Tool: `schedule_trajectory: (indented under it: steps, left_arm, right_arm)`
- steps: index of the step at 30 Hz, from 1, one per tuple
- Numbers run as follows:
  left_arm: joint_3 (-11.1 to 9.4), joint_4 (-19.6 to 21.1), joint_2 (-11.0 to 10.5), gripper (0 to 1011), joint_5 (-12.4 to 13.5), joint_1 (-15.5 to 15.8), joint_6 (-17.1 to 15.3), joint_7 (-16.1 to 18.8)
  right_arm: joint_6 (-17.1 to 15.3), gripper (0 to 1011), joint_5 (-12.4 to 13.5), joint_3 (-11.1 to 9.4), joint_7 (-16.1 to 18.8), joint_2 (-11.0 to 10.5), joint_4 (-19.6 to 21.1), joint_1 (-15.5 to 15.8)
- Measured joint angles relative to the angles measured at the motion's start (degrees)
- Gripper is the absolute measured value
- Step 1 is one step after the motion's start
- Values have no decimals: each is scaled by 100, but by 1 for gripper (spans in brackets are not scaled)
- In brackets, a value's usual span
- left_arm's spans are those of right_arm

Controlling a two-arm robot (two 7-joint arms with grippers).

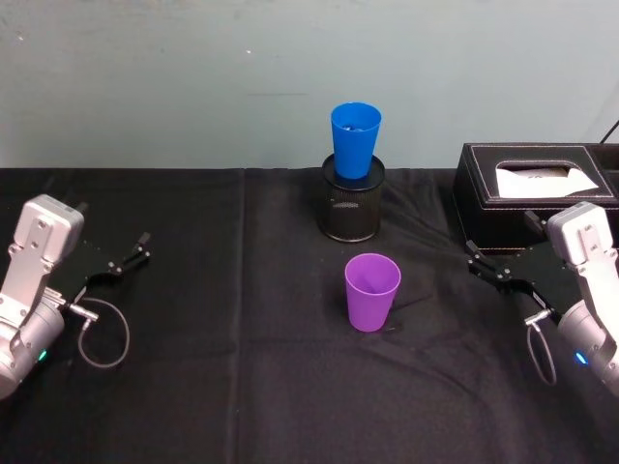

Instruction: Pick up one cup with a gripper and tap it against the other cup.

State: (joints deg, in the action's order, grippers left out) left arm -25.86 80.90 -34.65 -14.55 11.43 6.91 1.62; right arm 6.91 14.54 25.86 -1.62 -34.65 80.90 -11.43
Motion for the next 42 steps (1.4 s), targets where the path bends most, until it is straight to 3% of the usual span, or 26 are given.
schedule_trajectory:
  steps: [34,42]
  left_arm:
    - [0,0,0,1000,0,0,0,0]
    - [-1,-1,0,1000,0,0,0,0]
  right_arm:
    - [0,1003,0,-4,4,0,3,3]
    - [-2,1003,22,137,430,-14,308,417]
